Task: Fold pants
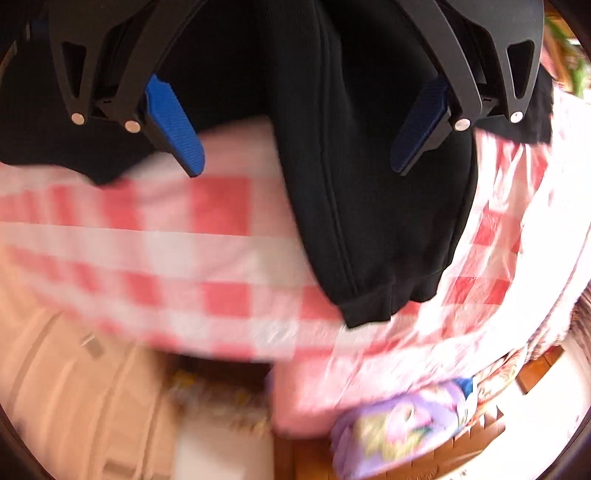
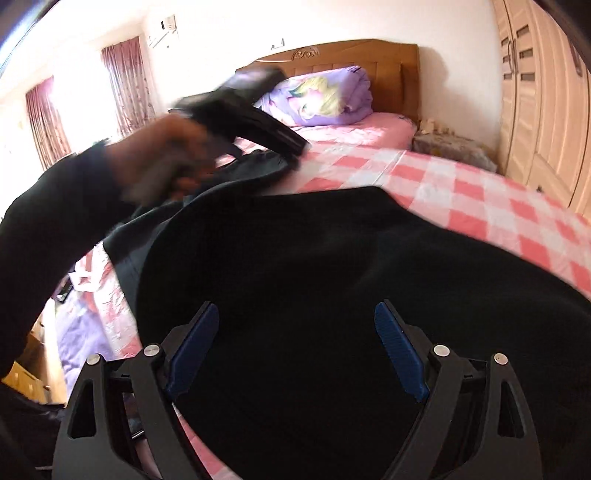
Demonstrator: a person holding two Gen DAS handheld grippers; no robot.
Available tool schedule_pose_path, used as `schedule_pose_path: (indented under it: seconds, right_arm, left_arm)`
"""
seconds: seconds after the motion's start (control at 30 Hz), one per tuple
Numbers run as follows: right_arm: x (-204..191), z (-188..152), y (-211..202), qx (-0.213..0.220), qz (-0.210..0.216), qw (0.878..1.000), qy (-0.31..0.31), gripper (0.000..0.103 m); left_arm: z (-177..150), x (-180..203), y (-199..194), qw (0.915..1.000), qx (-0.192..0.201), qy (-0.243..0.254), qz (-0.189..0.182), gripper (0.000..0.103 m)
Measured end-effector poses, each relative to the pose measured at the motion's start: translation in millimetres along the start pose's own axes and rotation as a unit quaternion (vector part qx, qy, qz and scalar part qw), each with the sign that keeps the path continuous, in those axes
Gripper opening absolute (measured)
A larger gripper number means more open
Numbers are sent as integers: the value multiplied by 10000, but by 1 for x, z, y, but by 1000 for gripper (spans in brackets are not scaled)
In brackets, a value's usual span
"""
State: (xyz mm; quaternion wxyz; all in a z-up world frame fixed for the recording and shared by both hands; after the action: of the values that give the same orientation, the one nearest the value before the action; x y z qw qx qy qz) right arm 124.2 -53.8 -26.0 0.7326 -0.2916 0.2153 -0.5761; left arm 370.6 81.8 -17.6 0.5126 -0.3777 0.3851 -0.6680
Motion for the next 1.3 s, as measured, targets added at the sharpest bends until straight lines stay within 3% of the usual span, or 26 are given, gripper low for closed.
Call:
schedule_pose_path:
  seconds: [0.07, 0.1, 0.13, 0.2, 0.3, 0.4, 0.47, 0.53, 0.63, 0.67, 0.7, 0.77, 0.8, 0.83, 0.9, 0.97, 1.03, 1.1, 1.17, 1.23, 1.3]
  right_arm:
    - [0, -4, 0, -37, -34, 10000, -15, 84]
    - [3, -7, 0, -77, -32, 10000, 20, 84]
    - [4, -8, 1, -92, -39, 9999, 68, 84]
    - [13, -9, 0, -76, -35, 9997, 221, 84]
    - [21, -9, -4, -9, -27, 9994, 357, 84]
    - [25, -9, -8, 80, 19, 9991, 426, 84]
    - [25, -10, -7, 80, 88, 9988, 480, 84]
    - [21, -11, -4, 33, 156, 9986, 504, 84]
    - [10, -11, 4, -94, 173, 9988, 440, 84]
    - [5, -12, 5, -124, 194, 9990, 393, 84]
    - [1, -12, 6, -149, 204, 9991, 339, 84]
    - [-9, -10, 5, -155, 158, 9996, 183, 85]
    - [-11, -10, 5, -147, 155, 9997, 147, 86]
    - [-14, -9, 4, -134, 148, 9997, 116, 86]
    - [-17, -8, 5, -125, 156, 9997, 102, 86]
    - [-19, -8, 8, -157, 194, 9996, 133, 86]
    - [-22, -9, 12, -209, 245, 9994, 159, 86]
    - [-25, -11, 15, -266, 247, 9993, 126, 86]
    - [-26, -13, 14, -264, 264, 9993, 88, 86]
    - [-21, -14, 11, -234, 230, 9994, 135, 86]
    - [-14, -14, 9, -222, 197, 9992, 251, 86]
  left_arm:
    - [5, -11, 37, 9987, -475, -78, 160, 85]
    - [3, -17, 45, 9980, -610, -79, 112, 59]
    - [0, -19, 50, 9978, -662, -69, 15, 45]
    - [-6, -30, 42, 9983, -539, -70, 207, 10]
    - [-22, -63, -15, 9969, 577, -356, -400, 10]
    - [-67, -111, -85, 9778, 1697, -798, -939, 9]
    - [-123, -158, -123, 9582, 2268, -1283, -1185, 8]
    - [-177, -202, -132, 9432, 2435, -1801, -1363, 8]
    - [-253, -254, -114, 9303, 2282, -2532, -1352, 10]
    - [-273, -266, -102, 9267, 2125, -2743, -1443, 14]
    - [-295, -279, -87, 9201, 2006, -2962, -1595, 33]
    - [-309, -285, -86, 9118, 2212, -2958, -1794, 37]
    - [-310, -284, -92, 9176, 2252, -2851, -1614, 42]
    - [-308, -281, -99, 9260, 2272, -2728, -1281, 59]
    - [-298, -264, -124, 9404, 2475, -2287, -451, 79]
    - [-278, -223, -149, 9550, 2658, -1317, 42, 87]
    - [-254, -180, -155, 9632, 2585, -309, 671, 95]
    - [-228, -140, -135, 9667, 2103, 711, 1273, 96]
    - [-208, -115, -101, 9641, 1498, 1485, 1612, 96]
    - [-192, -105, -60, 9632, 727, 2118, 1489, 91]
    - [-182, -105, -25, 9627, 95, 2385, 1272, 85]
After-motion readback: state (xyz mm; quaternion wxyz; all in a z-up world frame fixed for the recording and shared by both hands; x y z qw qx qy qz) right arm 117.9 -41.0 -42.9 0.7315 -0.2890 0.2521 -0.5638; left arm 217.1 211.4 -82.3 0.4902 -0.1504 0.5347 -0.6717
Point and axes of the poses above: each gripper's, at about its wrist camera, not at the fingertips, and y roughly the way its jaws point, x to its right, z to its top, the point moved 4 cm from there along y, roughly the way its jaws point, and after that the axes turned 14 degrees about -z, right-handed, at the moved point
